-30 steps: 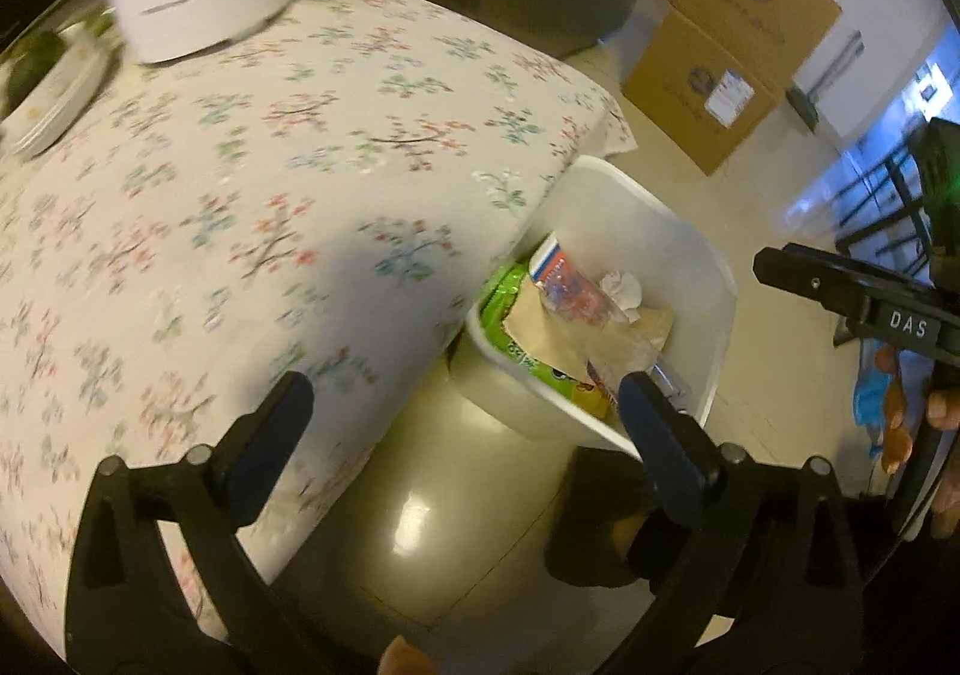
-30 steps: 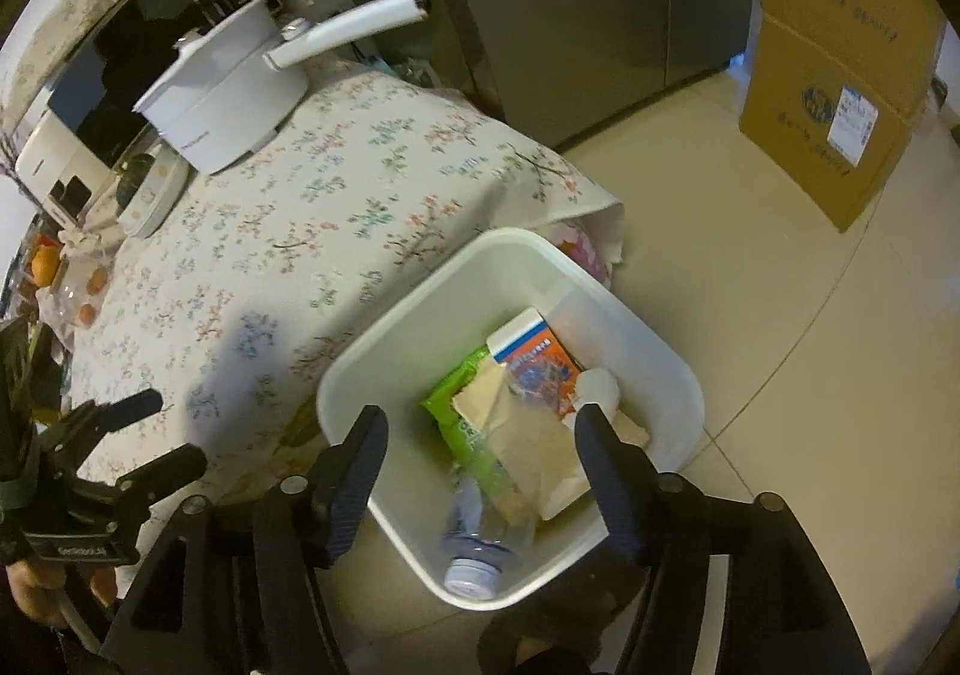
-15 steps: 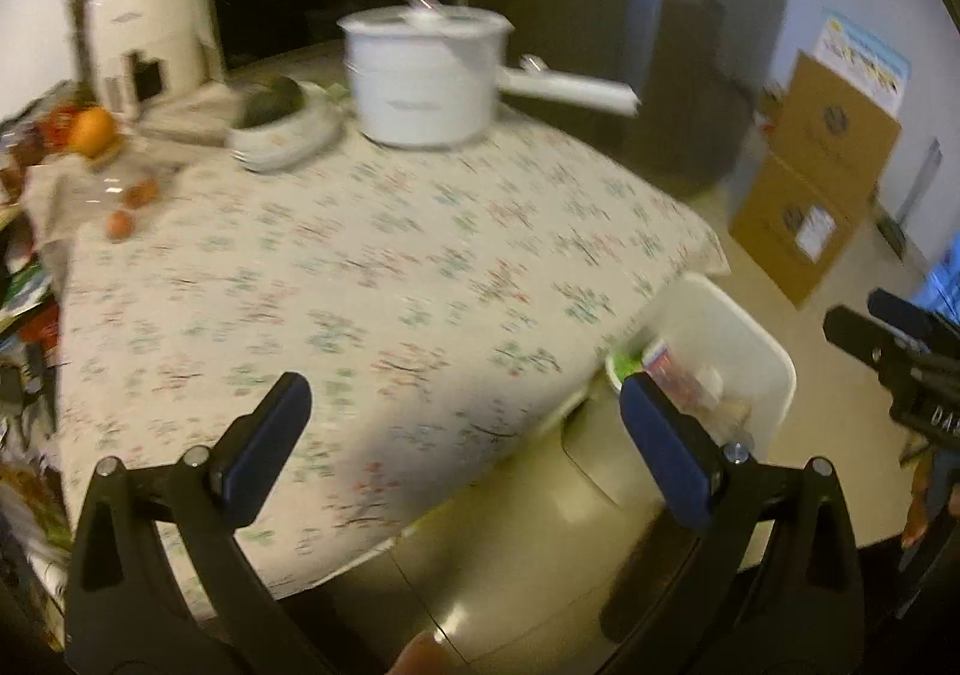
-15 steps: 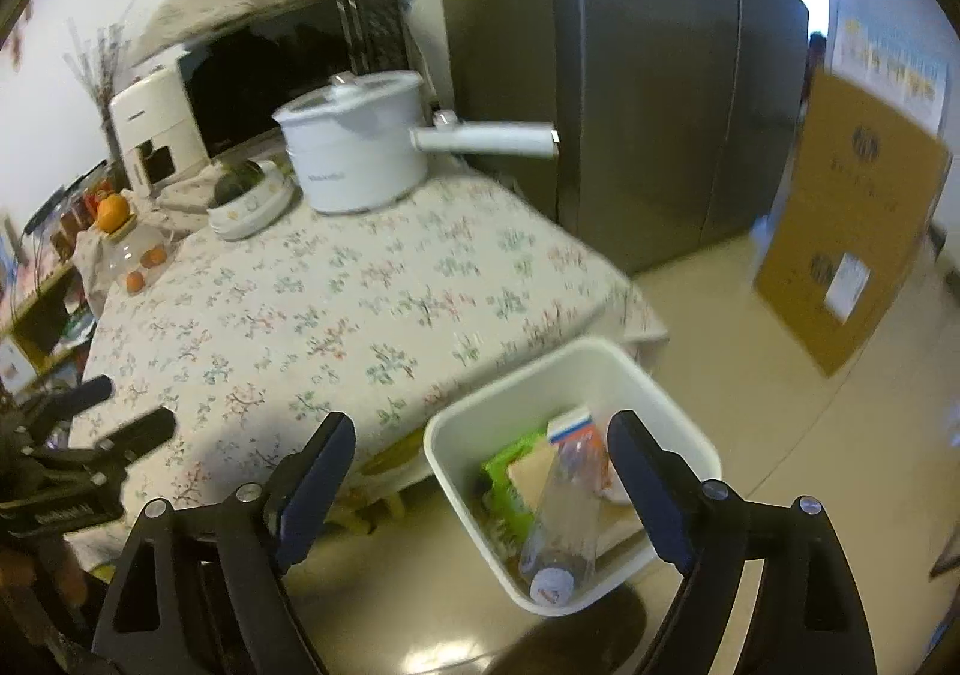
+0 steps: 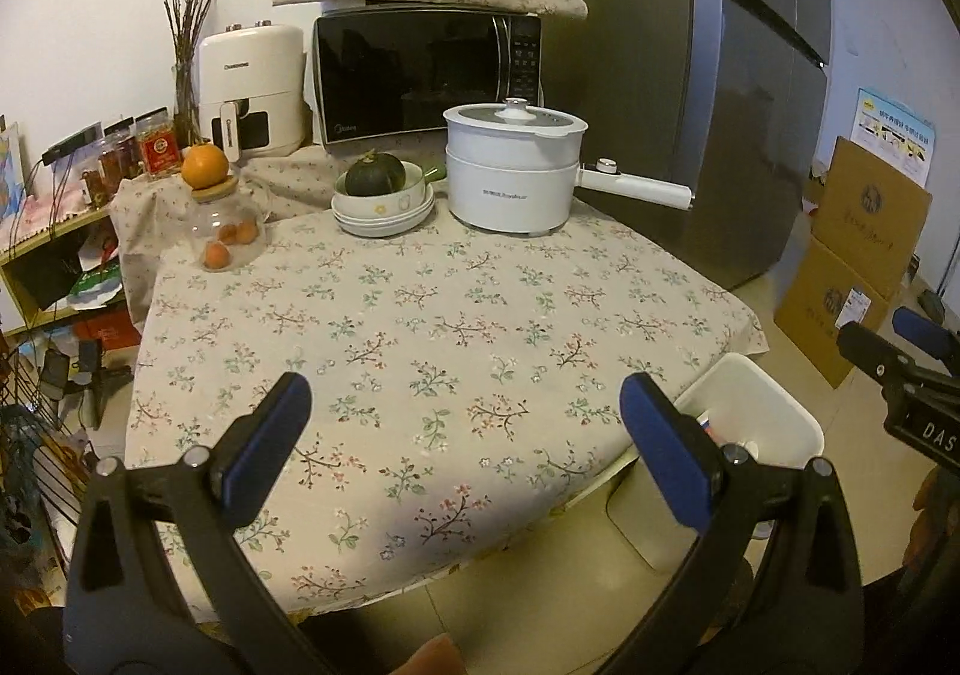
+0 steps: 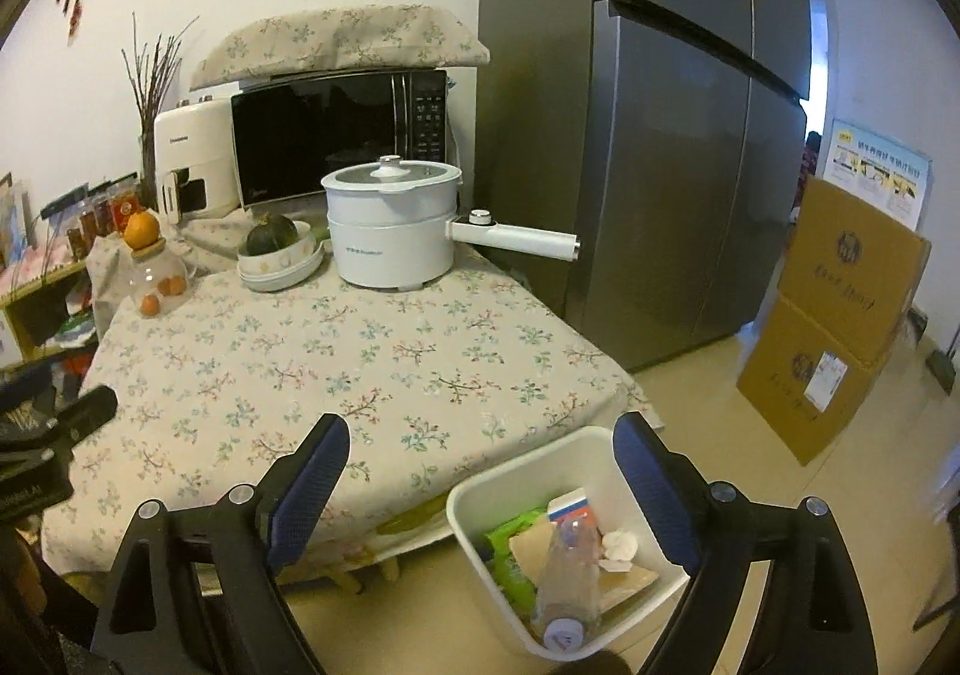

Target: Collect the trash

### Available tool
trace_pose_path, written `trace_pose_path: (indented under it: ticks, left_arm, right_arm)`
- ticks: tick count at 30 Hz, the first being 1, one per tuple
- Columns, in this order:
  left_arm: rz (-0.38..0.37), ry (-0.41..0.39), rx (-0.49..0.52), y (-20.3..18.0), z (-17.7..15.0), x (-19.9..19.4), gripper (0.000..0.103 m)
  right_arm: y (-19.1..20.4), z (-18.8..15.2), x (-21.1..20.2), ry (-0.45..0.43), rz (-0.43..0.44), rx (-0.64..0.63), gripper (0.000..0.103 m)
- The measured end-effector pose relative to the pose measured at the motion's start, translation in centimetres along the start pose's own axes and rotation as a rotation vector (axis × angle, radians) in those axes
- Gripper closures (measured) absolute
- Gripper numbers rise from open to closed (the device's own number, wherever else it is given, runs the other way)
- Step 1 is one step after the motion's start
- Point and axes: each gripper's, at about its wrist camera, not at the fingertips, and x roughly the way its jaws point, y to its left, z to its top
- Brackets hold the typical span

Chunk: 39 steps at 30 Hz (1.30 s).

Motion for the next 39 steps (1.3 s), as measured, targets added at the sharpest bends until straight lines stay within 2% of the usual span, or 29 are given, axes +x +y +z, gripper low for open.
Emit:
trace_pose_path:
  ticks: [39]
  left_arm:
    - [-0.031, 0.001, 0.008, -0.8, -0.24, -0.51, 0.001]
  right_arm:
    - [-0.12, -0.08, -0.45, -0.033, -0.003, -0.01, 0.011]
